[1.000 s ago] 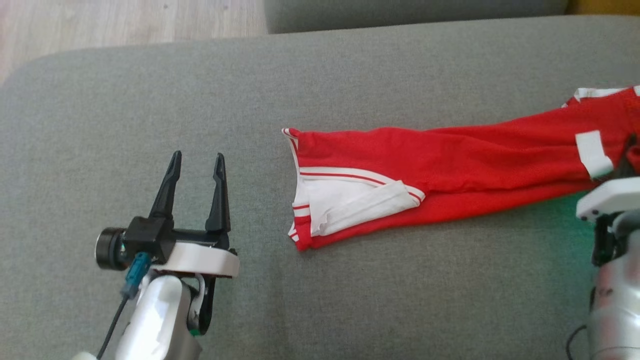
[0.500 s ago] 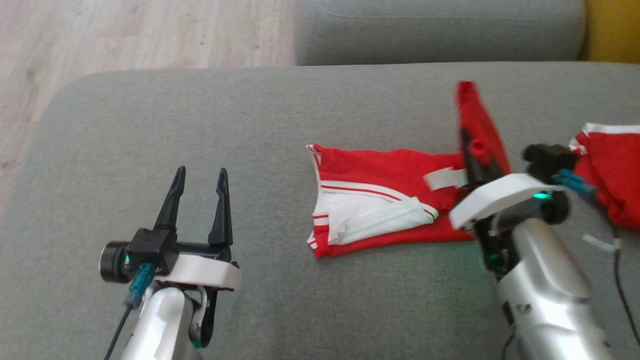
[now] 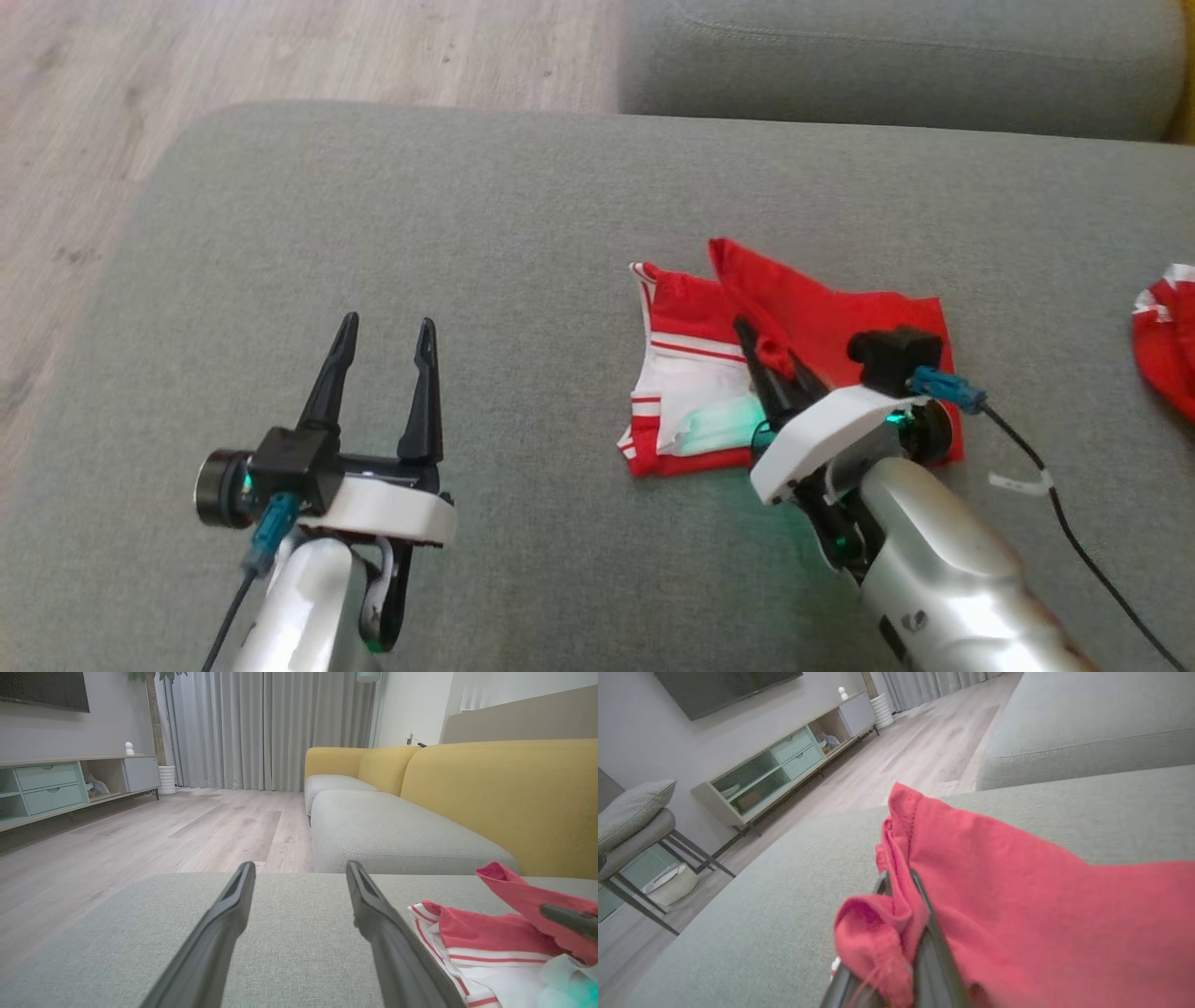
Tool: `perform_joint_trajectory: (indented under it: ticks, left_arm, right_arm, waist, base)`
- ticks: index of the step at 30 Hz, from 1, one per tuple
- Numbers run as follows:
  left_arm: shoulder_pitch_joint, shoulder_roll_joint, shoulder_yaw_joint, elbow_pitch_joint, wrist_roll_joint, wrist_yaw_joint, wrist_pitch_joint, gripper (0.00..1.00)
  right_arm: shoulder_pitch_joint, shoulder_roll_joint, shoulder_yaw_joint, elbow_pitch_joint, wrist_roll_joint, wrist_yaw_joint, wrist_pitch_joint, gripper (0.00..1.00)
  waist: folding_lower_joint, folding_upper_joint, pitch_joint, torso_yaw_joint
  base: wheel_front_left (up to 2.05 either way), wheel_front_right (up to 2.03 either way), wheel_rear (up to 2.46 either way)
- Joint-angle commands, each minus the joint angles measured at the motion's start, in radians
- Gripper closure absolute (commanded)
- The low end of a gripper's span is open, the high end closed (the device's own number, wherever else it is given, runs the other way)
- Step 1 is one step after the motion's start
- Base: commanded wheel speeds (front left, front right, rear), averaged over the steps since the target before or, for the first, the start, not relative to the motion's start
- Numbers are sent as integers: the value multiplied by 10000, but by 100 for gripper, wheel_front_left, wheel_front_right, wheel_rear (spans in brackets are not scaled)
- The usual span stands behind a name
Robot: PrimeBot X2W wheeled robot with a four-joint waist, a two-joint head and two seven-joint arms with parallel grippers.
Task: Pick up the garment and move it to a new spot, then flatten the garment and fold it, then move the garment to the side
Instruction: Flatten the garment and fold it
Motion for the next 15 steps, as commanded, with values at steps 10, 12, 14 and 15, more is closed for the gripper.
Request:
perform_joint_trajectory:
  ticks: [10, 12, 14, 15]
  left_arm:
    - [-445, 10, 181, -270, -56, 47, -80, 0]
    - [-471, 9, 155, -255, -51, 43, -80, 0]
    - [-502, 8, 130, -232, -49, 43, -80, 0]
    - [-514, 8, 120, -219, -46, 43, -80, 0]
  right_arm:
    - [-980, 98, 1361, 649, 571, -7, -354, 100]
    - [-954, 98, 1639, 768, 691, -7, -368, 100]
    - [-878, 98, 1995, 765, 855, -7, -341, 100]
    - [-837, 98, 2210, 668, 947, -7, -347, 59]
  waist:
    - [1, 0, 323, 260]
    - [1, 0, 348, 281]
    - [1, 0, 343, 287]
    - [1, 0, 334, 283]
  base:
    - [0, 0, 0]
    - [0, 0, 0]
    - [0, 0, 0]
    - [0, 0, 0]
